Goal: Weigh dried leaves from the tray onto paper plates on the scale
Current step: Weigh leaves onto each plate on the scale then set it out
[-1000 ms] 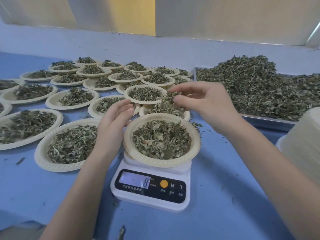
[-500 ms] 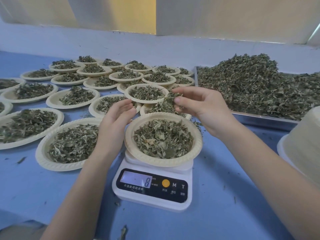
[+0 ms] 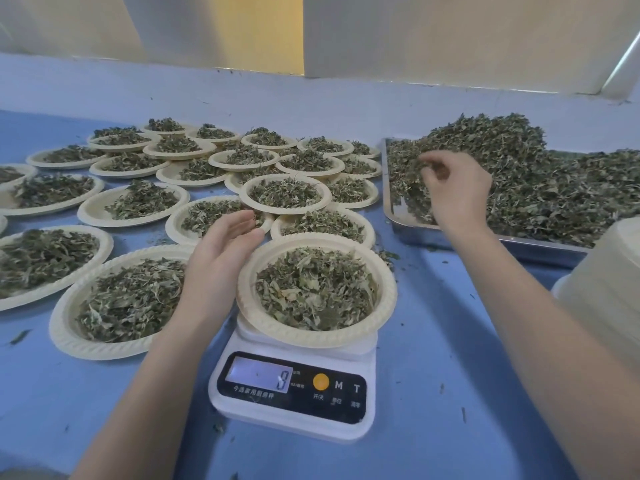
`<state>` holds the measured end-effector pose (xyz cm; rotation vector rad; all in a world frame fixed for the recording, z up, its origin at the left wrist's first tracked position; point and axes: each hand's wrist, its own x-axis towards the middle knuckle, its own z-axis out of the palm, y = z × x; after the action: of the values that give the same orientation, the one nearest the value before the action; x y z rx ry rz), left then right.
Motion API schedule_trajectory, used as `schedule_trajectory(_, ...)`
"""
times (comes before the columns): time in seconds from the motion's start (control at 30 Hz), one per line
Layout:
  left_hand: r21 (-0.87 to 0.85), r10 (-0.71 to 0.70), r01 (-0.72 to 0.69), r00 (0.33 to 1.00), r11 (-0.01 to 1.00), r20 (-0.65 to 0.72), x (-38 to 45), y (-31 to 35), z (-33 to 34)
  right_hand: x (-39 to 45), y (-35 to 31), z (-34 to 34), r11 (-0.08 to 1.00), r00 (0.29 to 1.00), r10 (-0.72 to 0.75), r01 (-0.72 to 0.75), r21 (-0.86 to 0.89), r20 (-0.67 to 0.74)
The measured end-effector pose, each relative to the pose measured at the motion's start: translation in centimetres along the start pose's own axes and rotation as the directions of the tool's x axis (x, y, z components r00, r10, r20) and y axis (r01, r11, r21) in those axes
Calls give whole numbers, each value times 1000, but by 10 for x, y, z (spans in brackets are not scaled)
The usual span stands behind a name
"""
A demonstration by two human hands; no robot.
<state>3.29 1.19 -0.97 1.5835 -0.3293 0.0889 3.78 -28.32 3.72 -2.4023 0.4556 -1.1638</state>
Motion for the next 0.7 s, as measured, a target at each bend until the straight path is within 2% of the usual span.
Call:
schedule_trajectory(0.07, -9, -2, 2, 1000, 1000, 3, 0, 0, 0, 10, 19, 6, 984, 982, 53, -21, -175, 184)
schedule_trajectory(0.1, -17, -5, 5, 1000, 1000, 1, -1, 0, 0, 13, 24, 7, 970, 945, 101, -24, -243, 312)
schedule_trajectory(0.17, -38, -15, 15, 1000, 999, -2, 0, 1, 0, 15, 25, 4, 945, 794, 180, 25, -327, 581)
schedule_trajectory(0.2, -50, -22, 22, 1000, 999, -4, 0, 0, 0, 13, 22, 3, 937, 729, 187, 68, -342, 659)
schedule_trajectory(0.23, -59, -26, 26, 1000, 998, -5, 1, 0, 0, 11, 19, 2, 931, 701, 170, 116, -346, 693)
schedule_trajectory(0.27, -64, -28, 28, 1000, 998, -4, 1, 0, 0, 8, 16, 1, 928, 707, 140, 151, -342, 693)
schedule_trajectory(0.33, -67, -26, 26, 1000, 997, 0, 1, 0, 1, 1, 7, 0, 933, 754, 25, 218, -285, 657)
schedule_trajectory(0.43, -68, -30, 30, 1000, 997, 4, 0, 0, 1, -13, -22, -6, 950, 770, -187, 299, -87, 610)
schedule_trajectory(0.5, -78, -41, 41, 999, 996, 3, -1, 0, 0, -23, -48, -15, 947, 751, -297, 309, 84, 589)
schedule_trajectory(0.53, -86, -43, 43, 999, 995, 1, -1, 0, -1, -28, -60, -21, 938, 715, -339, 304, 165, 612)
schedule_trajectory(0.6, -97, -41, 40, 999, 994, -6, -1, -1, -1, -40, -82, -31, 920, 591, -391, 282, 273, 706)
schedule_trajectory(0.67, -98, -38, 37, 999, 995, -8, 0, -1, -2, -49, -95, -37, 904, 450, -416, 298, 306, 790)
schedule_trajectory(0.7, -99, -36, 35, 999, 994, -6, 0, -2, -2, -53, -99, -38, 894, 403, -427, 320, 313, 809)
